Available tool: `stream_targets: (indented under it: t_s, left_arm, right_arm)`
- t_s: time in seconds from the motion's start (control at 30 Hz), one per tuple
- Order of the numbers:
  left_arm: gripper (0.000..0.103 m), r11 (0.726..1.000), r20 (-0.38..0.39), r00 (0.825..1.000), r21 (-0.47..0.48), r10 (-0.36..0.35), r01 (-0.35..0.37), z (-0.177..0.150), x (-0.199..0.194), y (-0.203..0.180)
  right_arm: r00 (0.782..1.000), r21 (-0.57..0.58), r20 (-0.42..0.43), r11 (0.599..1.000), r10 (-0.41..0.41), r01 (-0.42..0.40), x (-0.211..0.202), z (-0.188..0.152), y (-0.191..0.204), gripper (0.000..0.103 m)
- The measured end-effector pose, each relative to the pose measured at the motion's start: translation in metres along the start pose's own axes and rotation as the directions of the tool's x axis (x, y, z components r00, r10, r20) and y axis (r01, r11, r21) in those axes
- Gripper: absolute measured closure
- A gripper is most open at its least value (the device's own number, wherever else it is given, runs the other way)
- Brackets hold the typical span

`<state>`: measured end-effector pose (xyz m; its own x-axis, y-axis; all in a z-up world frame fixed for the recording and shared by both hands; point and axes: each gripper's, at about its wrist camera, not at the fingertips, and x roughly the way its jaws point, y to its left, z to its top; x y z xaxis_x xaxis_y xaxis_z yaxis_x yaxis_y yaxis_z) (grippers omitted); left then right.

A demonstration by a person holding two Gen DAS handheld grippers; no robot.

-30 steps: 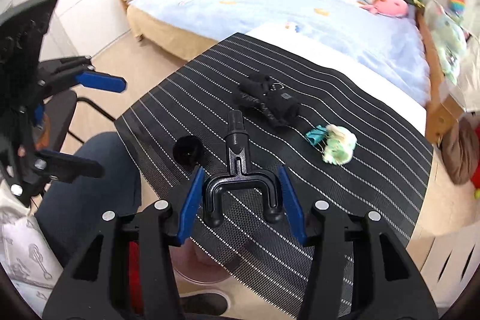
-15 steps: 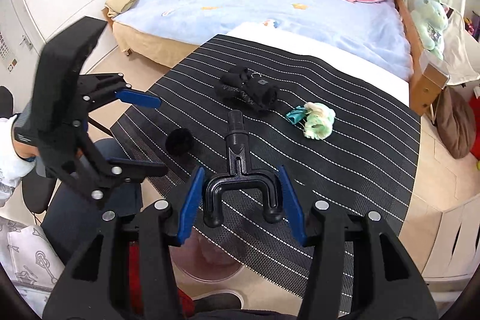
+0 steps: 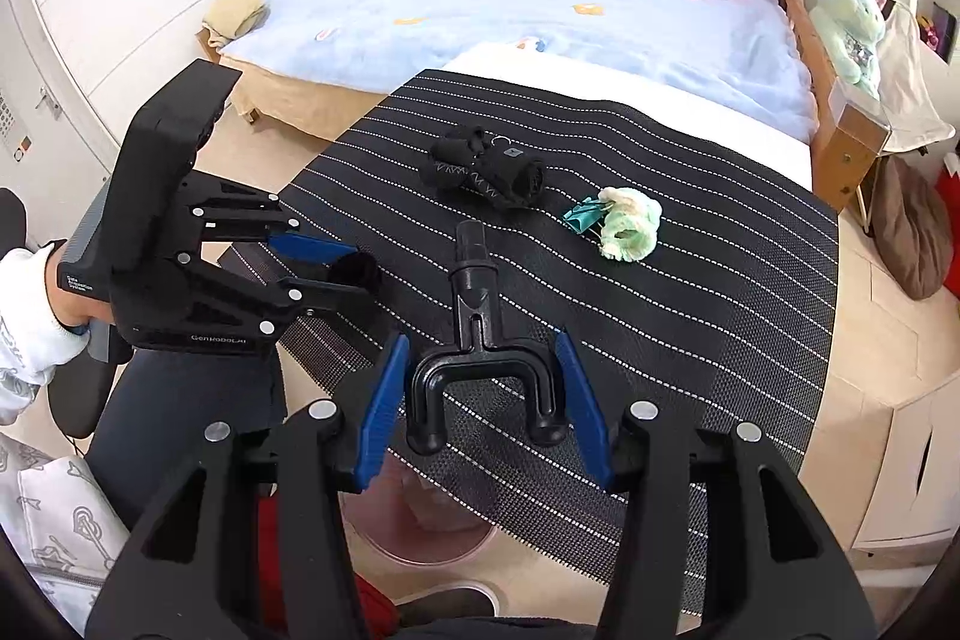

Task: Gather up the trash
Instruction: 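Grasp the black round rubber cup with the left gripper while the right holds the hook holder, then carry the cup over the pink bin and open the left gripper while the right holds the holder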

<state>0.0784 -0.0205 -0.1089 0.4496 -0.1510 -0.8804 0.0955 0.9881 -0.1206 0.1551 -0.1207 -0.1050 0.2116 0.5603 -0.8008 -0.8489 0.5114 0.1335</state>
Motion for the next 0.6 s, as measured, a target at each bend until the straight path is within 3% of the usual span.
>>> stream_targets:
  t_s: [0.6]
  left_arm:
    - [0.073,0.999,0.102,0.994,0.035,-0.041,0.038,-0.02,-0.058,-0.022]
  right_arm:
    - [0.997,0.024,0.075,1.0,-0.016,0.014,-0.034,-0.017,0.018,0.052]
